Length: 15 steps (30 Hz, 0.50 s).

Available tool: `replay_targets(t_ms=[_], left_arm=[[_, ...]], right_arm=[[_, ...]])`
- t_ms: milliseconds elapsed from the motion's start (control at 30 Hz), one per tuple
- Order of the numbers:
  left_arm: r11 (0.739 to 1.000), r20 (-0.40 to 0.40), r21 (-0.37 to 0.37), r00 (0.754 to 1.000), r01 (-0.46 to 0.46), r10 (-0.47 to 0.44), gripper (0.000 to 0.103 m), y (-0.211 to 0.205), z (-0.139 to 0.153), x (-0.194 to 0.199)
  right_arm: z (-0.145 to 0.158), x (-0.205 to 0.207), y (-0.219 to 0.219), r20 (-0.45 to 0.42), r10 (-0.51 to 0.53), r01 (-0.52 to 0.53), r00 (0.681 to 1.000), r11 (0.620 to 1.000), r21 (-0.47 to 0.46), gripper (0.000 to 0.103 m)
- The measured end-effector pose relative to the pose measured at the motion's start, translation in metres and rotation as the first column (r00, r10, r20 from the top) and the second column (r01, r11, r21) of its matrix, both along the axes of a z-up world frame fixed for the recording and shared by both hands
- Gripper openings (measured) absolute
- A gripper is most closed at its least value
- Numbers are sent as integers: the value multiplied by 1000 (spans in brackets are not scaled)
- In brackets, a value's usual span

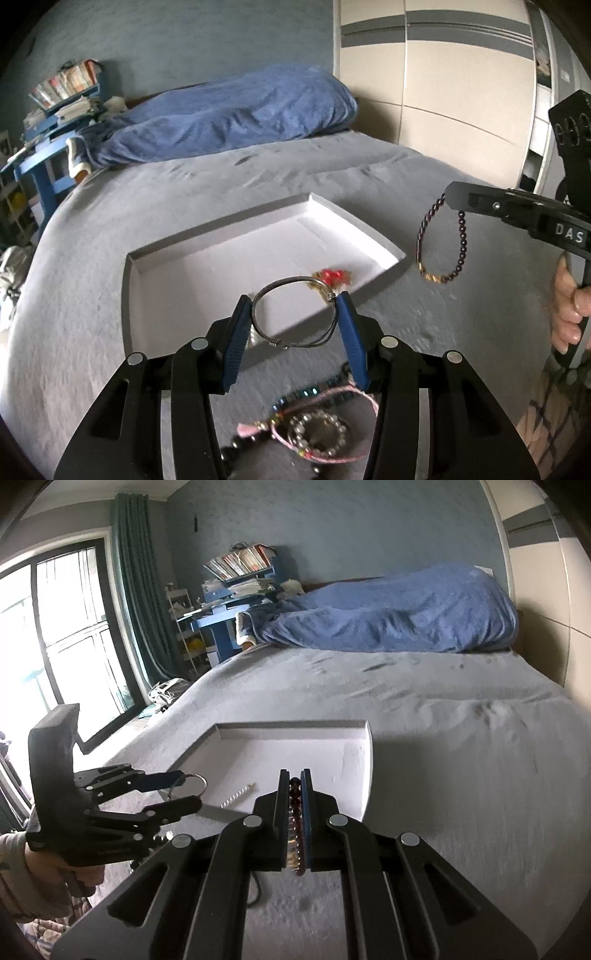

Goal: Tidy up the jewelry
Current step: 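Carry the bangle in the left gripper and brown bracelet in the right over the tray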

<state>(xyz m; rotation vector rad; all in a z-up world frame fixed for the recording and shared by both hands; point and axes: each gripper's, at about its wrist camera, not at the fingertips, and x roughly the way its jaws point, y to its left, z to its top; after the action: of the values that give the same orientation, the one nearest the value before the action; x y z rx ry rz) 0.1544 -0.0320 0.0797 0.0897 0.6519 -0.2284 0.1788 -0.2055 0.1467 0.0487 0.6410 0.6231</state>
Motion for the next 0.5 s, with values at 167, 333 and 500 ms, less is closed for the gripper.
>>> replay_targets(t_ms=[167,333,500], left_arm=[[999,6,-21,1000,-26,26,49,11,6,13],[998,3,-29,999,-52,53,49,23,10,26],[996,-12,-55,997,-75,75,49,35,10,42]], right_arm=[[20,13,5,27,5,-5,1000,1000,19,6],[40,31,17,49,21,-22,999,999,37,6],[52,48,34,51,48,-50,998,997,53,6]])
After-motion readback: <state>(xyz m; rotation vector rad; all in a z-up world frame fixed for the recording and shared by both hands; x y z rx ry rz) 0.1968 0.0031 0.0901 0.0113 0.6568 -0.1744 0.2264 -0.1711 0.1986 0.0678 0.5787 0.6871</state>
